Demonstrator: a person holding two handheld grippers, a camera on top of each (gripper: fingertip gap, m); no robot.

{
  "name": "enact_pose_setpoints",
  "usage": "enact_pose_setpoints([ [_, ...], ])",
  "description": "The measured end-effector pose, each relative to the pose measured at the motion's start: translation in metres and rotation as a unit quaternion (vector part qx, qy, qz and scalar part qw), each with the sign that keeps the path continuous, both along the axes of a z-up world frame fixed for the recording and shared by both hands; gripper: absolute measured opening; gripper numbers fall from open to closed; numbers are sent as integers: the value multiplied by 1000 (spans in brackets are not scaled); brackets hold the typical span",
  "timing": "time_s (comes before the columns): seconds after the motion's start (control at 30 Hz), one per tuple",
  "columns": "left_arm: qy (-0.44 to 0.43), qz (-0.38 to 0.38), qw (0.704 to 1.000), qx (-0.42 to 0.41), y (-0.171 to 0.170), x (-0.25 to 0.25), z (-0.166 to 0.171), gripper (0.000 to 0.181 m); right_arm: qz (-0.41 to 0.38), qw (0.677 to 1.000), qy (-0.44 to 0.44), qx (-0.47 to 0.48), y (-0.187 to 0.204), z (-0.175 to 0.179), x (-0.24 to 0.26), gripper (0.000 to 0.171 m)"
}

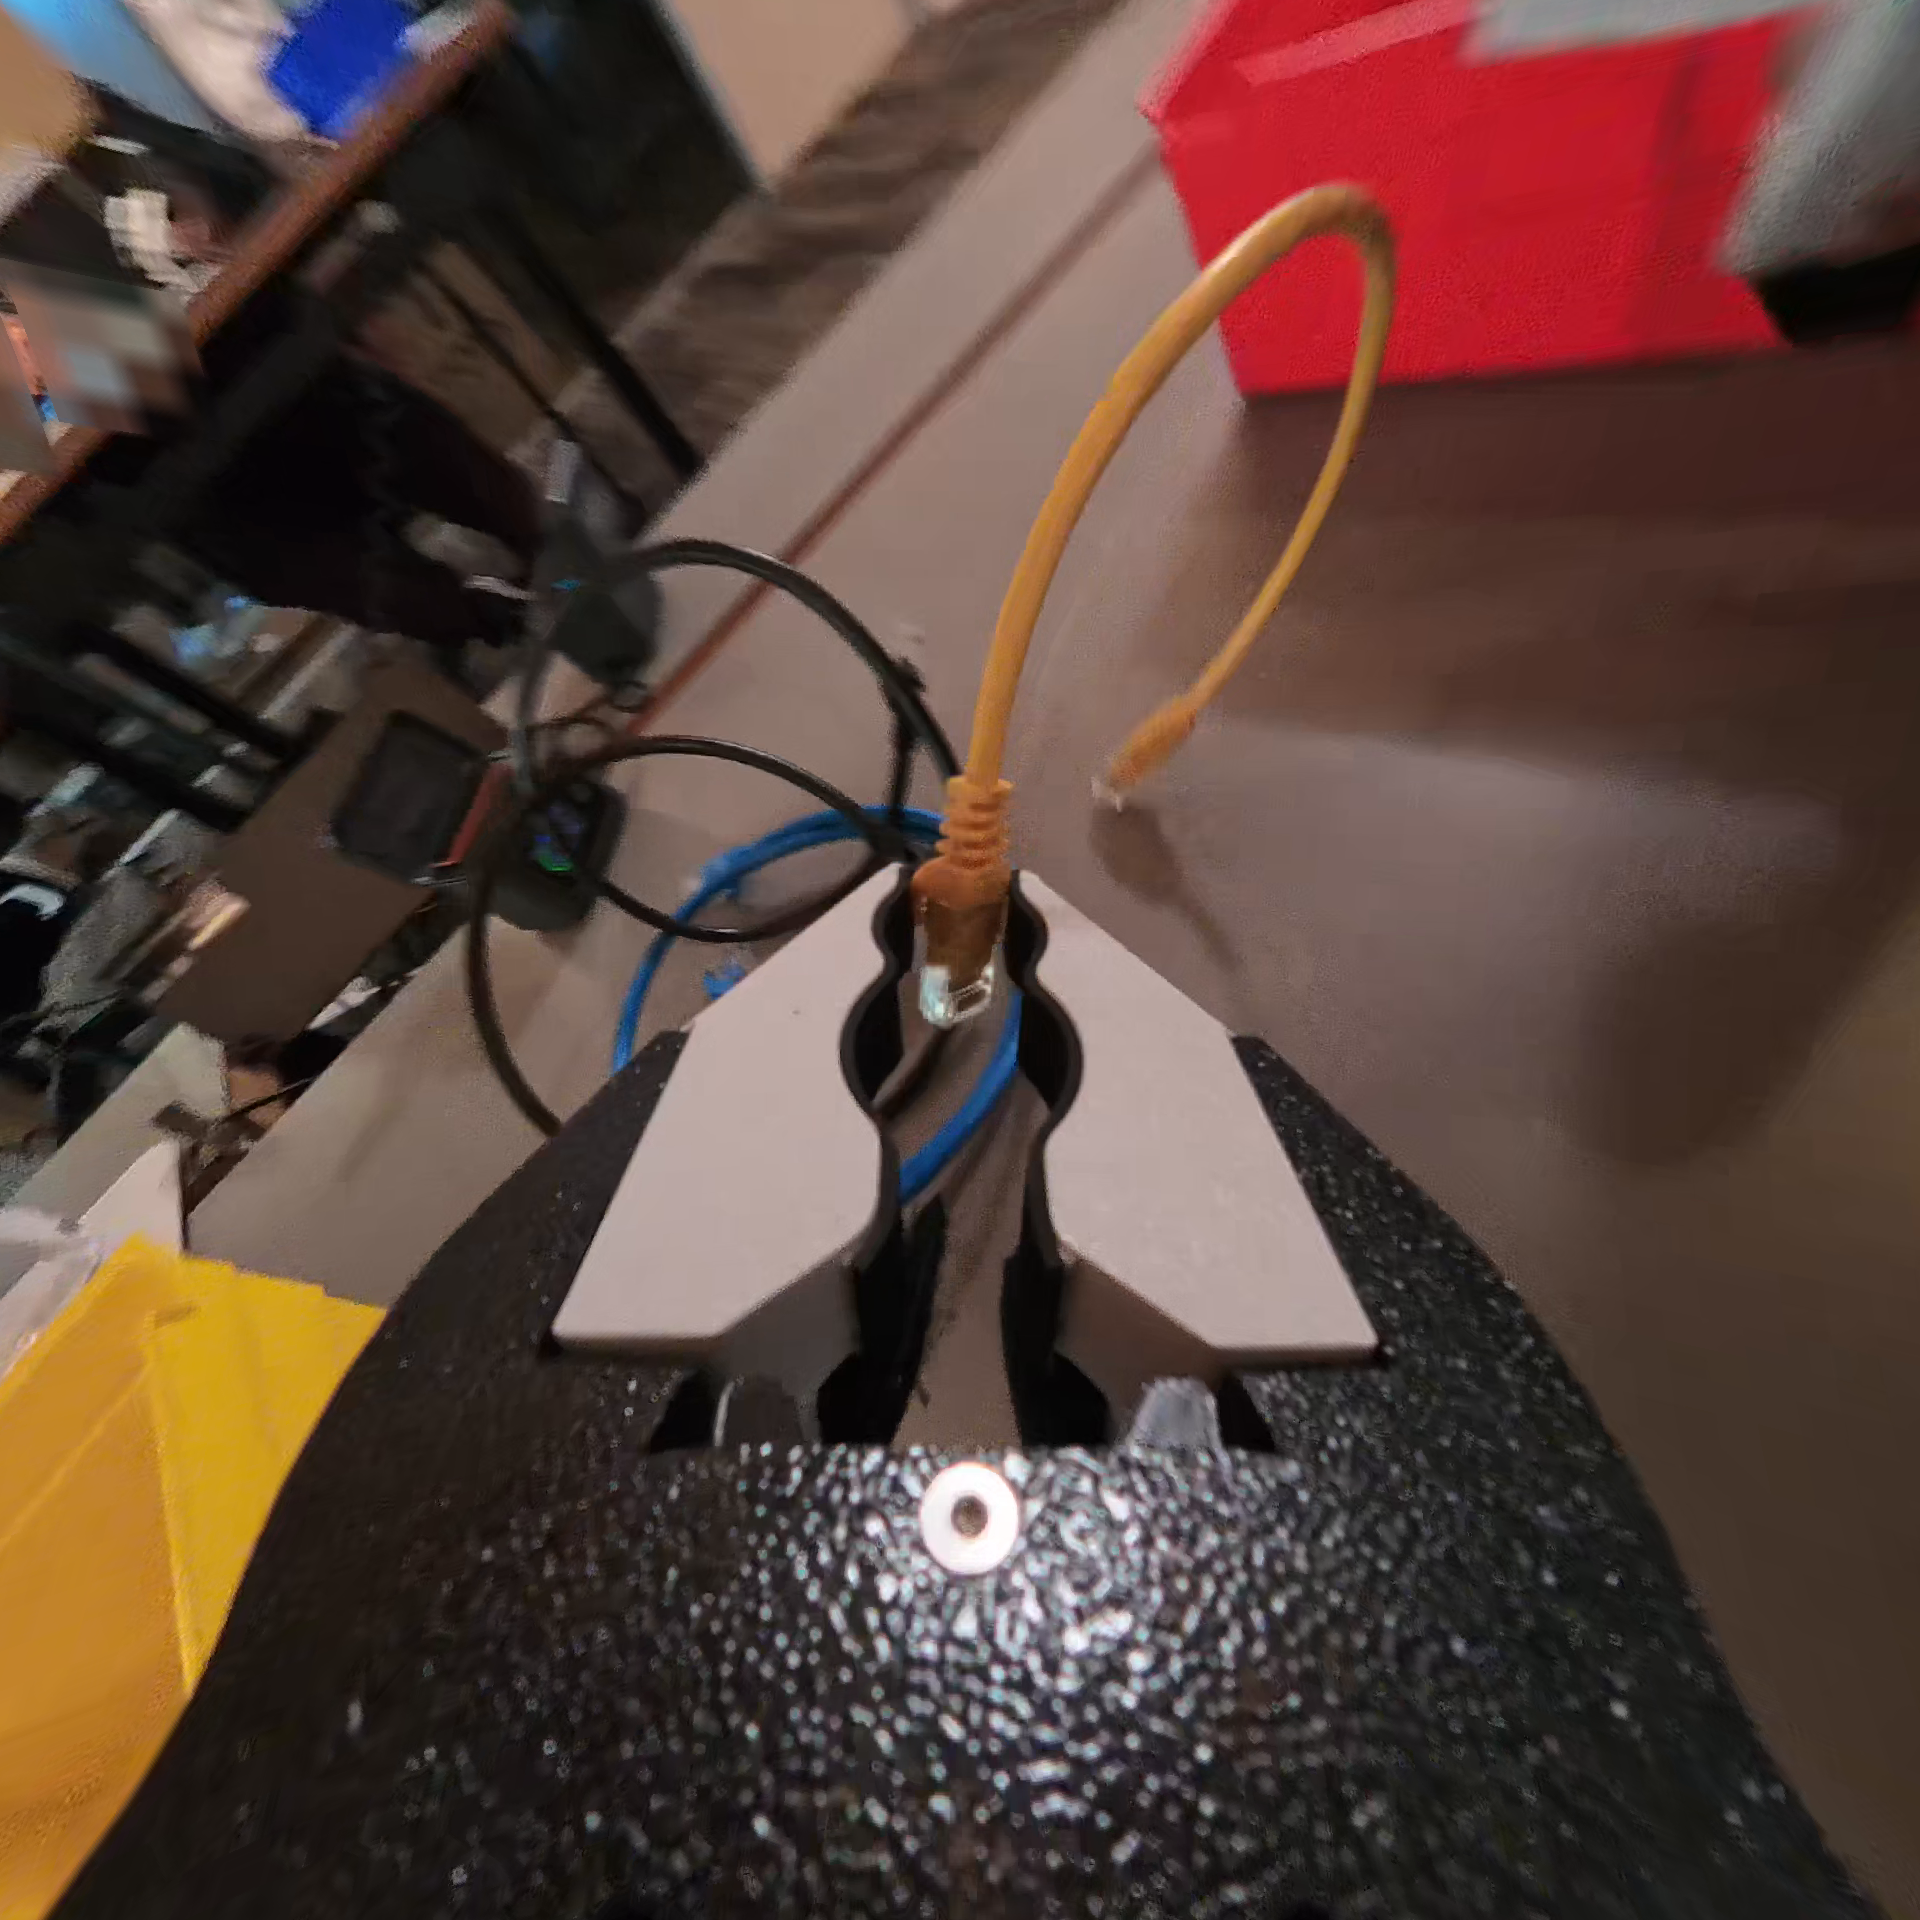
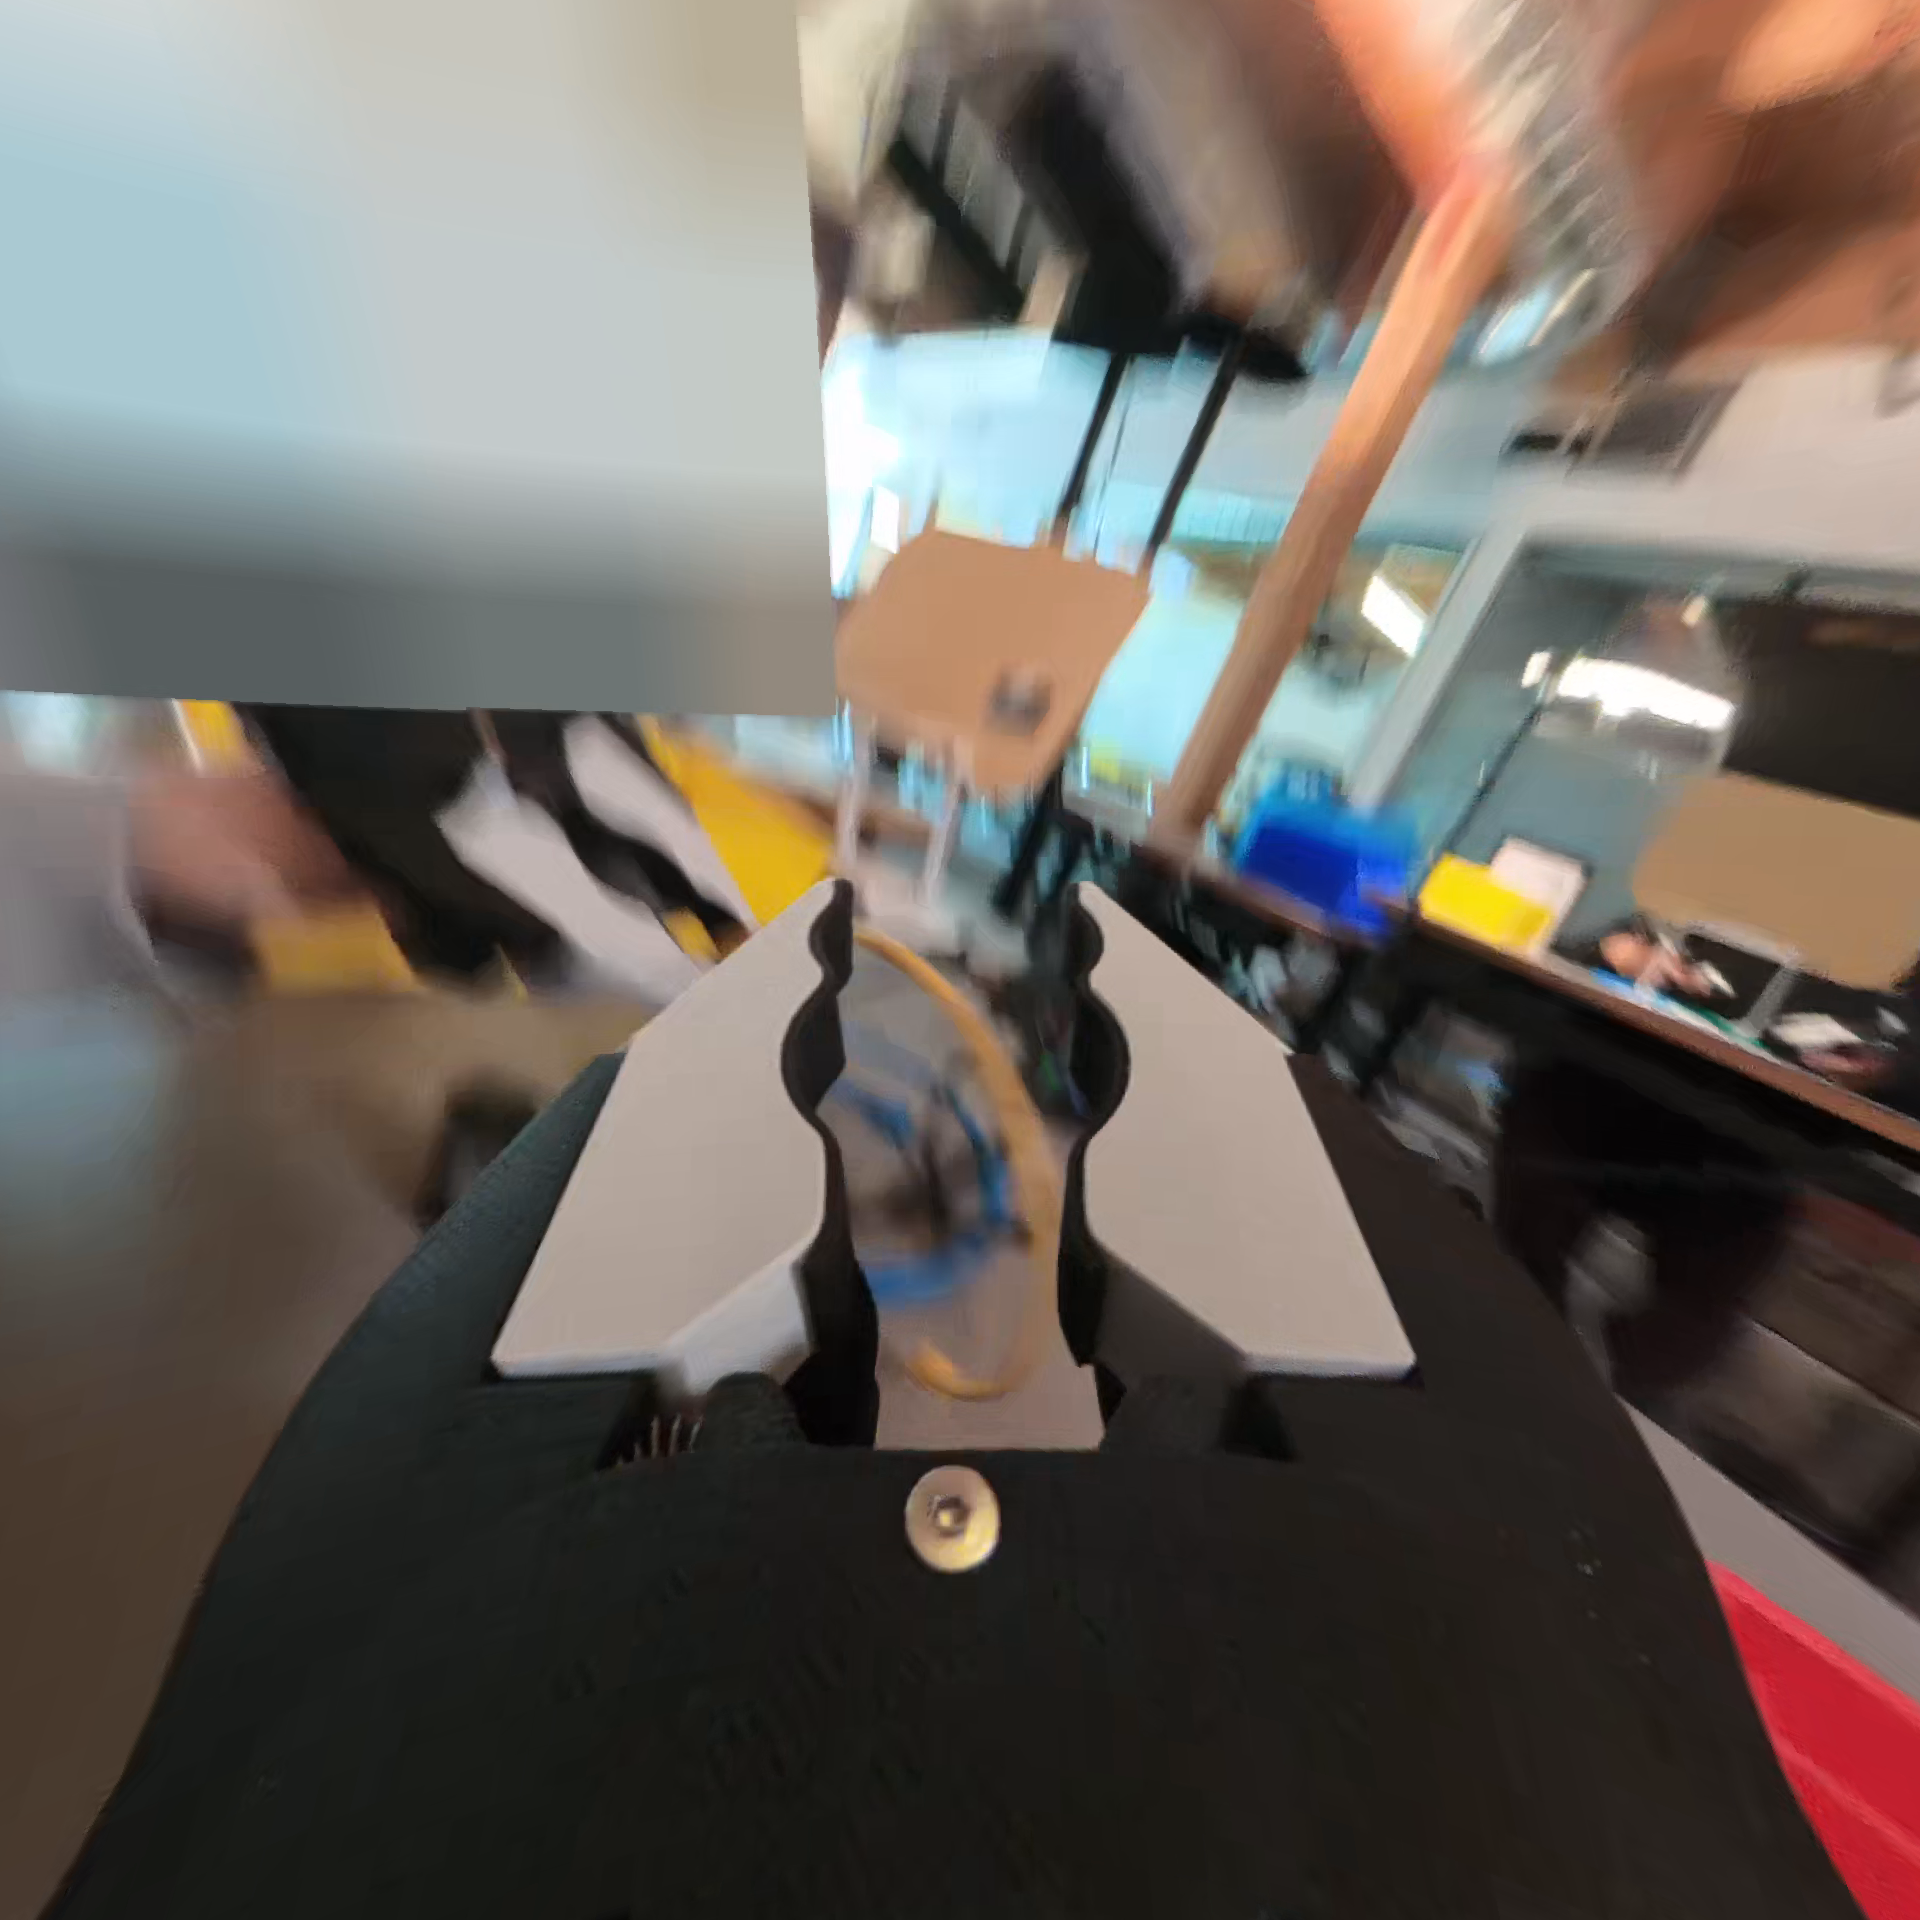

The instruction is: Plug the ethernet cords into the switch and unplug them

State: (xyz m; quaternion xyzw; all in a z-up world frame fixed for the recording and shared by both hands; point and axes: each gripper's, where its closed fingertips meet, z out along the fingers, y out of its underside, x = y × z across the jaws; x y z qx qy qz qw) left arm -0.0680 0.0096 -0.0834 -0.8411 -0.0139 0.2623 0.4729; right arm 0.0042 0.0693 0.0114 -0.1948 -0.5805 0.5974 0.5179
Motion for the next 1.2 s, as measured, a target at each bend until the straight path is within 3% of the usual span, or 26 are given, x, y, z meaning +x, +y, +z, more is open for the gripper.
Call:
enact_pose_setpoints([
  [0.03, 3, 22, 999, 30, 0, -6, 8, 15, 15, 999, 19, -40, -6, 11, 8, 35],
  [0.1, 26, 60, 995, 78, -3, -16, 23, 15, 52, 995, 23, -86, -26, 16, 16, 22],
  [0.23, 88, 87, 984, 129, -4, -21, 43, 15, 41, 982, -130, -127, -51, -25, -17, 32],
  [0.37, 170, 88, 972, 133, -2, -11, 51, 14, 110, 933, -216, -268, -59, -40, -34, 36],
  [0.47, 215, 92, 966, 111, 2, -5, 47, 14, 124, 907, -219, -336, -57, -38, -40, 35],
  [0.7, 255, 83, 957, 109, 13, 7, 45, 14, 94, 895, -181, -397, -58, -35, -47, 19],
  [0.77, 256, 81, 957, 112, 14, 10, 45, 14, 96, 896, -168, -400, -59, -32, -45, 10],
  [0.93, 198, 36, 971, 126, 11, 19, 40, 17, 75, 918, -170, -350, -58, -37, -46, 9],
  [1.03, 103, 16, 981, 161, -14, 29, 32, 72, 73, 919, -189, -337, -50, -42, -50, 9],
  [1.2, -45, 51, 996, 63, -51, 24, -43, 97, 84, 928, -245, -269, -58, -57, -54, 8],
])
